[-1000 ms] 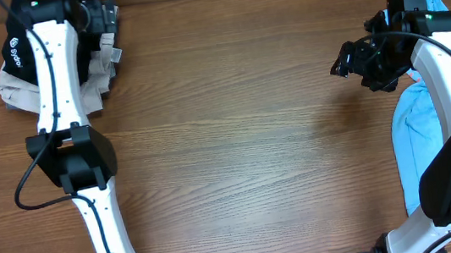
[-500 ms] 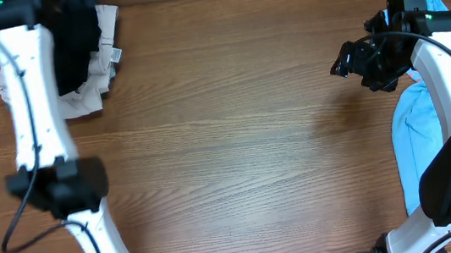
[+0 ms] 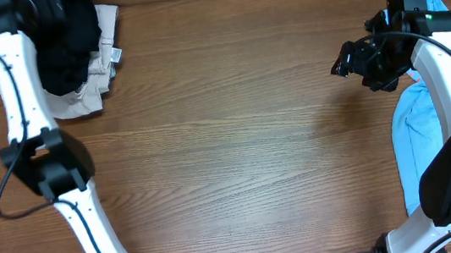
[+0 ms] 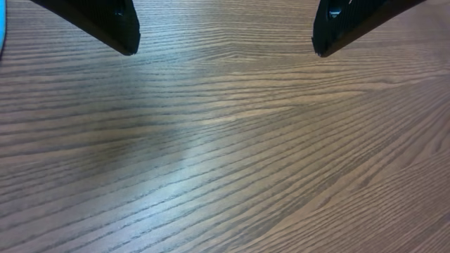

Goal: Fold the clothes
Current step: 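Lower and press the black bundle onto the pile with the left gripper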

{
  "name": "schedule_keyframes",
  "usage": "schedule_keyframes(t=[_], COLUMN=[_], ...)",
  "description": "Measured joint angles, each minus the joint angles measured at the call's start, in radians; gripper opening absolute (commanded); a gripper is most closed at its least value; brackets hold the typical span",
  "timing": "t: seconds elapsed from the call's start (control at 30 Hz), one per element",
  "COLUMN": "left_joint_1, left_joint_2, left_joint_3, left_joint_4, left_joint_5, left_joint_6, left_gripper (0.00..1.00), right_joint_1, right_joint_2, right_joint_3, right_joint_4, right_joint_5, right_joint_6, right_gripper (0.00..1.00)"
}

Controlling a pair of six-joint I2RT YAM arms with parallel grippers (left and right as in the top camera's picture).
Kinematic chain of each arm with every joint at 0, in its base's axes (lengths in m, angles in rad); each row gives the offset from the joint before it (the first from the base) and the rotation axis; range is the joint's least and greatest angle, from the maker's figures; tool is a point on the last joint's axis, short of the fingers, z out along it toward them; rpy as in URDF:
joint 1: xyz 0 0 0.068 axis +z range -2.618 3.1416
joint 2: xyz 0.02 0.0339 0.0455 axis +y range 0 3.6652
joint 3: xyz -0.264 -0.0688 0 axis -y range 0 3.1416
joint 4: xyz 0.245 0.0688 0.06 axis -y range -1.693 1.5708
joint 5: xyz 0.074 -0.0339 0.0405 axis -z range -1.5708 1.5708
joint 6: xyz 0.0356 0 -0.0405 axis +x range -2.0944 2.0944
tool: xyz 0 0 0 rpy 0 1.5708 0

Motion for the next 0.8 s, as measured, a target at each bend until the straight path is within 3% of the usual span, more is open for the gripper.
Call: schedule_keyframes(t=[0.13, 0.37, 0.5, 0.8], left_joint_1=[-0.004, -0.006, -0.006, -0.010], left_joint_2=[0.111, 0.141, 0.139, 0.019], left_joint_3=[0.003, 0.058, 0.068, 0.069], left_joint_4=[-0.049, -0.109, -0.121, -0.203], left_joint_5=[0.035, 0.045, 0.045, 0.055], left_joint_6=[-0.005, -0.007, -0.007, -0.008], left_gripper=[1.00, 1.00, 1.00, 1.00], right_joint_1=[0.000, 0.000, 0.000, 0.000], right_joint_2=[0.000, 0.000, 0.000, 0.000], right_joint_3=[0.000, 0.000, 0.000, 0.016], right_joint_4=[0.002, 0.000, 0.000, 0.018], right_joint_5=[0.000, 0.000, 0.000, 0.003], right_joint_6=[0.000, 0.000, -0.003, -0.003], right_gripper=[0.82, 0.83, 0.93, 1.00])
